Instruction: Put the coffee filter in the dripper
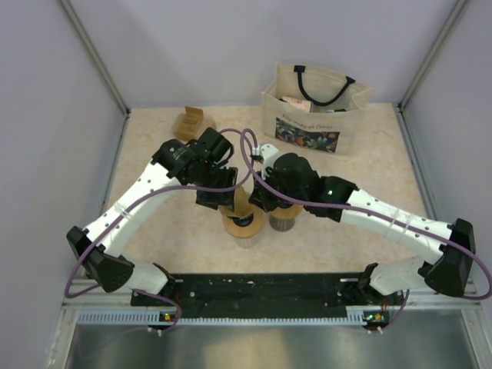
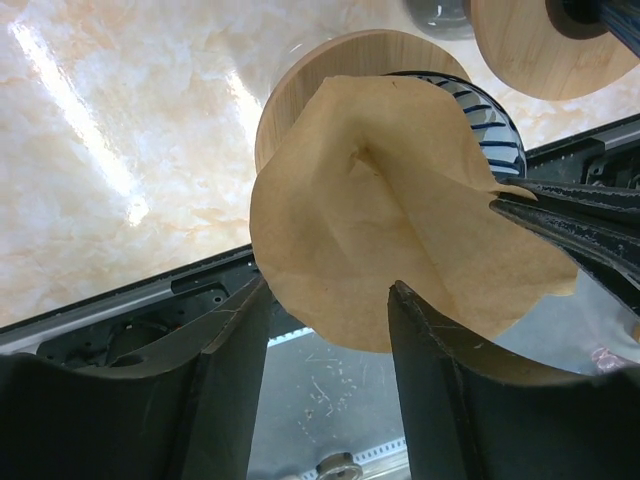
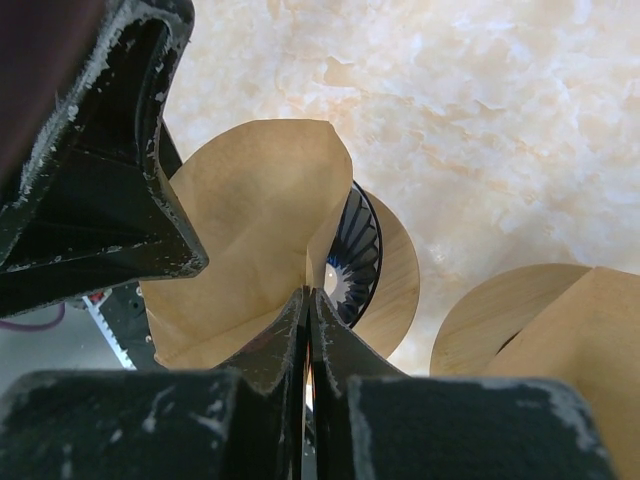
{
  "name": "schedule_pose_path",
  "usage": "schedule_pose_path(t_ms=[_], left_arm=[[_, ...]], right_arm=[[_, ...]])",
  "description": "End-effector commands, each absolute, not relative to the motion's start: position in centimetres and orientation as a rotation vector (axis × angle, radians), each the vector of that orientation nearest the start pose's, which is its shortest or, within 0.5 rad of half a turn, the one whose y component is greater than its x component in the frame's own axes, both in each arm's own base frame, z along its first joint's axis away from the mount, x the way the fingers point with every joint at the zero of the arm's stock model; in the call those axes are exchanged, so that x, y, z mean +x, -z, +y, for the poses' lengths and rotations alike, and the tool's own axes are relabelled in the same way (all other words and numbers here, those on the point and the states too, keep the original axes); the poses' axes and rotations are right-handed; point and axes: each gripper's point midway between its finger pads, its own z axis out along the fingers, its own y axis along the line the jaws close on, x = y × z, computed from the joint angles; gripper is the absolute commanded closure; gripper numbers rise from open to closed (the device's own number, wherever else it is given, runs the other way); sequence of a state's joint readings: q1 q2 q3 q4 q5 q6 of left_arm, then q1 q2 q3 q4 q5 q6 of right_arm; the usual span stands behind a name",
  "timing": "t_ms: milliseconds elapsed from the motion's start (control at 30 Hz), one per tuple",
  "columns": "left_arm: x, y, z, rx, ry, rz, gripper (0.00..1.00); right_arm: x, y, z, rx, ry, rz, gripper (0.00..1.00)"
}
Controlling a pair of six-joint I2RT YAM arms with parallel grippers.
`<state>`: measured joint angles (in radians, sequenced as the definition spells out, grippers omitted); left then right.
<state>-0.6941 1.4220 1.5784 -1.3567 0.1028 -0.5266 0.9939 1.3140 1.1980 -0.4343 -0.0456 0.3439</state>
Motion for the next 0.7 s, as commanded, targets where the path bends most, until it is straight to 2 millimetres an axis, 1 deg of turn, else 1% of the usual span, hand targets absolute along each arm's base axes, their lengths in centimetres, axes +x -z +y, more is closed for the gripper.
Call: schedule_pose_path(t_ms=[0, 100, 167, 433, 600, 633, 667], left_arm=[[18.4, -24.6, -19.5, 0.229, 0.43, 2.799, 0.43], [18.4, -24.5, -19.3, 0.218, 0.415, 2.797, 0.42], [18.5, -24.4, -19.3, 0.214, 0.412, 2.793, 0.42], [18.7, -24.2, -19.2, 0.198, 0.411, 2.785, 0.41], [18.9, -24.4, -19.3, 0.195, 0.431, 2.768, 0.4], [19.0, -24.4, -19.4, 0.195, 0.437, 2.763, 0.4], [19.1, -24.5, -19.4, 0.195, 0.442, 2.756, 0.39]], right_arm=[[19.6, -24.3, 34.7, -0.764, -0.805, 2.072, 1.0], [19.7, -23.6, 34.3, -0.779, -0.766, 2.087, 1.0], [20.1, -23.4, 34.0, -0.767, -0.731, 2.089, 1.0], [19.9, -23.1, 34.2, -0.792, -0.739, 2.098, 1.0], [19.9, -24.5, 34.2, -0.773, -0.761, 2.069, 1.0], [19.4, -24.9, 34.5, -0.792, -0.795, 2.064, 0.98], [19.3, -25.0, 34.6, -0.793, -0.803, 2.059, 0.97]])
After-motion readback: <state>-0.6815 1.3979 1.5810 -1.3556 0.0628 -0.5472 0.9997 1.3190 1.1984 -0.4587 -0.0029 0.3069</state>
